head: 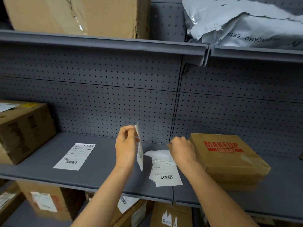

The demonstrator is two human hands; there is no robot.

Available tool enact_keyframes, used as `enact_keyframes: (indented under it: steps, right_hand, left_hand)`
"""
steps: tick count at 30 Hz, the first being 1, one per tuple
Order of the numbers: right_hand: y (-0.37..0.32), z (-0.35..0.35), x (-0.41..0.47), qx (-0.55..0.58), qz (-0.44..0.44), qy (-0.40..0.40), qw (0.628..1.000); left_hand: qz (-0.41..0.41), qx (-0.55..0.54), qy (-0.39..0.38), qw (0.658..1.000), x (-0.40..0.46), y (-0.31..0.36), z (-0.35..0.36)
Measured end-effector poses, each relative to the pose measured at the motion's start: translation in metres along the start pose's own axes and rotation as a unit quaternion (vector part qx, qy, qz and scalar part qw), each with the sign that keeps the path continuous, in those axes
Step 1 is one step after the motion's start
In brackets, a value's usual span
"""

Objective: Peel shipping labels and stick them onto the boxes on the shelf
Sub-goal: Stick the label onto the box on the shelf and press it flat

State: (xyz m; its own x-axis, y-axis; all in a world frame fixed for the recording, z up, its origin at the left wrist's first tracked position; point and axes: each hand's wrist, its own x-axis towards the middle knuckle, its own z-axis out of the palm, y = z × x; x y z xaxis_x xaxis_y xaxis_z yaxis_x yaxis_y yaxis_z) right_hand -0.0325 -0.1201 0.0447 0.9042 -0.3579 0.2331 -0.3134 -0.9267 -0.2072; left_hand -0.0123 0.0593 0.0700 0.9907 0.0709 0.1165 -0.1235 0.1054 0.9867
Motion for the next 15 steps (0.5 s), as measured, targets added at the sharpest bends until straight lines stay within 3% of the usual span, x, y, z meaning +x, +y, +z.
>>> enact_keyframes:
  steps: [6, 15]
  right_hand:
    - [-0.038, -0.038, -0.026, 0.247, -0.095, 0.025, 0.964]
    - [-0.055, -0.063, -0.033, 0.218, -0.113, 0.090, 0.965]
  left_hand:
    - [0.009, -0.027, -0.002, 1.000, -0.002, 0.008, 0.009]
    - [0.046, -0.060, -0.010, 0.997, -0.006, 0.030, 0.017]
